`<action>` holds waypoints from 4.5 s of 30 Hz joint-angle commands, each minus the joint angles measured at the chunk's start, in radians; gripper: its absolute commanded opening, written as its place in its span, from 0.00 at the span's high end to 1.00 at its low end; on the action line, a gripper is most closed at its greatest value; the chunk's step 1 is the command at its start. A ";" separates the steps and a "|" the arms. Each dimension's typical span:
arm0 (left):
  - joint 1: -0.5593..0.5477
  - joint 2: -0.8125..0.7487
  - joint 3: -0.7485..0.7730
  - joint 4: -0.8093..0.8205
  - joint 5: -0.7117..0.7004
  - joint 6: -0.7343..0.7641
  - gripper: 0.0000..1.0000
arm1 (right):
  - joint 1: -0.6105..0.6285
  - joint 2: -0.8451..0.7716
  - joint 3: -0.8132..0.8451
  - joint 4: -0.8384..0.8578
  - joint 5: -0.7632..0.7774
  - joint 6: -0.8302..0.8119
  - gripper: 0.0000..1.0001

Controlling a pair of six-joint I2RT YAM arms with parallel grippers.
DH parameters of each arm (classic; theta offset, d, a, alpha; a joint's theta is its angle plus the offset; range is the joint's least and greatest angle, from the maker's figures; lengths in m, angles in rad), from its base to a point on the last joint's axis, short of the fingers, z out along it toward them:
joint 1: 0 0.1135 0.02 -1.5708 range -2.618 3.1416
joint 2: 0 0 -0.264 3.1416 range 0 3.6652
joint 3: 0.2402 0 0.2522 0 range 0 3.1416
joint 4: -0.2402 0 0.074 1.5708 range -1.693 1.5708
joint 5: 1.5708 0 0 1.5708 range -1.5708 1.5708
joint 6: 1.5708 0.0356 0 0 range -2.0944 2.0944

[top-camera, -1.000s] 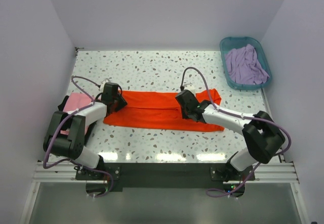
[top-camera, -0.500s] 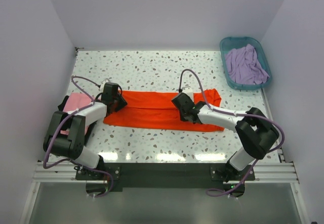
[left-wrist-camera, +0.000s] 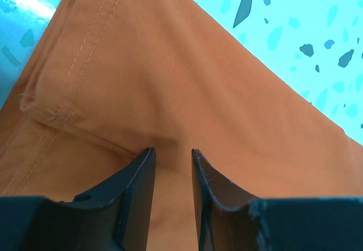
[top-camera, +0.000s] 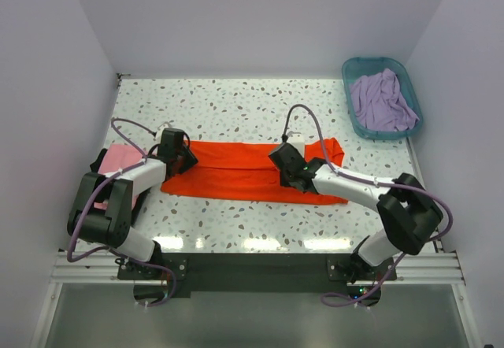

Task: Fold and stack the t-shirts
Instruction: Fold the tshirt

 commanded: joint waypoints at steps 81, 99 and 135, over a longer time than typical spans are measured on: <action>-0.326 0.002 -0.076 -0.107 -0.280 0.052 0.71 | -0.340 0.131 0.013 0.062 -0.110 0.105 0.52; -0.818 0.031 0.015 -0.176 -0.153 -0.392 0.66 | -0.375 0.872 1.128 -0.199 -0.127 -0.494 0.41; -0.802 0.093 0.074 -0.273 -0.202 -0.111 0.71 | -0.383 0.642 0.717 -0.093 -0.236 -0.202 0.95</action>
